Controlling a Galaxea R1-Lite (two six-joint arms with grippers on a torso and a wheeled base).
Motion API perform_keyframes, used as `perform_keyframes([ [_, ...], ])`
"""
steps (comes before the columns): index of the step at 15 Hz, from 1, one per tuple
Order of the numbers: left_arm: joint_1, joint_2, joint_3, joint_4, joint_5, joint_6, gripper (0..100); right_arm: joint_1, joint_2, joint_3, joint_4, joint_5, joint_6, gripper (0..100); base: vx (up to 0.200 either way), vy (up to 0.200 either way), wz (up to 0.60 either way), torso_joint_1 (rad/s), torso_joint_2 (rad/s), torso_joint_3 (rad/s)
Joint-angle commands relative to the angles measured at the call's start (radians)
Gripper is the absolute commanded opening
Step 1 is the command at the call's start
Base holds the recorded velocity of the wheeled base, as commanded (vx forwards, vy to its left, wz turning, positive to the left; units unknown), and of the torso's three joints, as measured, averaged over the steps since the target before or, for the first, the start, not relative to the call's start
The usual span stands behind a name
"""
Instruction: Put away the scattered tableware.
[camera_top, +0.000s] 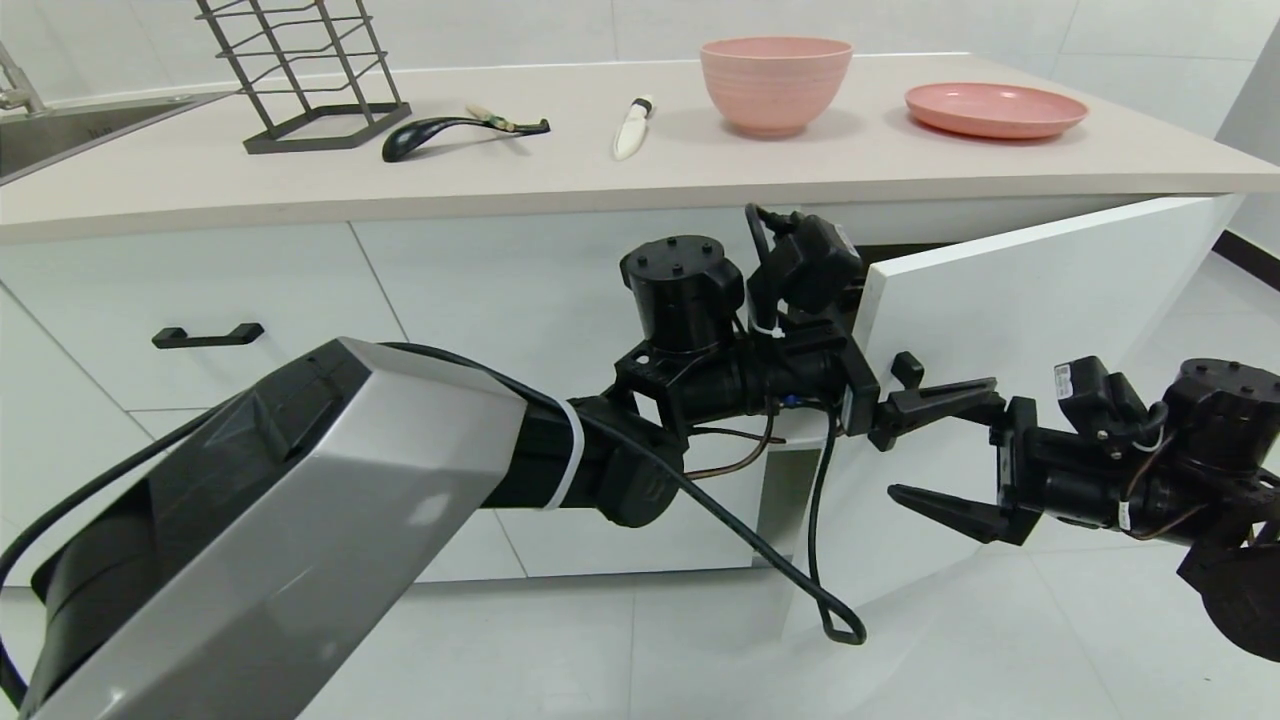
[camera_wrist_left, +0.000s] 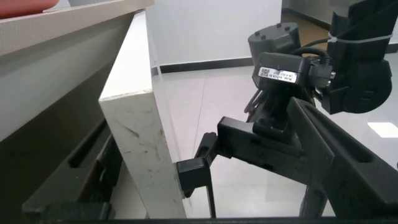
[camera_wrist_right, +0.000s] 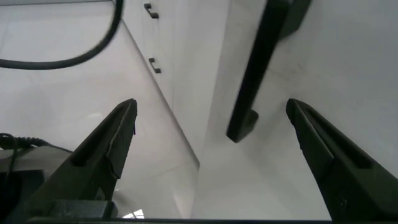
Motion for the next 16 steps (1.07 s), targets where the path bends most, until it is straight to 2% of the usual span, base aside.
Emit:
perform_keyframes([
  [1, -0.007, -0.002, -0.003, 0.007, 0.007, -0.015, 100, -0.002, -0.03, 0.015, 0.001, -0.056, -0.01, 100, 0.0, 0.0, 0.0, 0.0, 0.0, 0.0],
  [3, -0.007, -0.007, -0.026, 0.024, 0.008, -0.038, 100, -0.002, -0.114, 0.093, 0.004, -0.108, -0.012, 100, 0.0, 0.0, 0.0, 0.0, 0.0, 0.0],
  [5, -0.007, -0.005, -0.026, 0.038, 0.01, -0.038, 100, -0.002, -0.188, 0.163, 0.006, -0.128, -0.012, 100, 0.0, 0.0, 0.0, 0.0, 0.0, 0.0],
  [6, -0.007, 0.0, -0.026, 0.042, 0.014, -0.038, 100, -0.002, -0.291, 0.239, 0.006, -0.146, -0.01, 100, 0.0, 0.0, 0.0, 0.0, 0.0, 0.0],
  [8, -0.006, 0.003, -0.025, 0.042, 0.036, -0.04, 100, -0.002, -0.427, 0.295, 0.007, -0.146, -0.012, 100, 0.0, 0.0, 0.0, 0.0, 0.0, 0.0],
  [16, -0.023, 0.003, -0.005, 0.036, 0.092, -0.048, 100, -0.005, -0.854, 0.386, 0.01, -0.156, -0.015, 100, 0.0, 0.0, 0.0, 0.0, 0.0, 0.0],
])
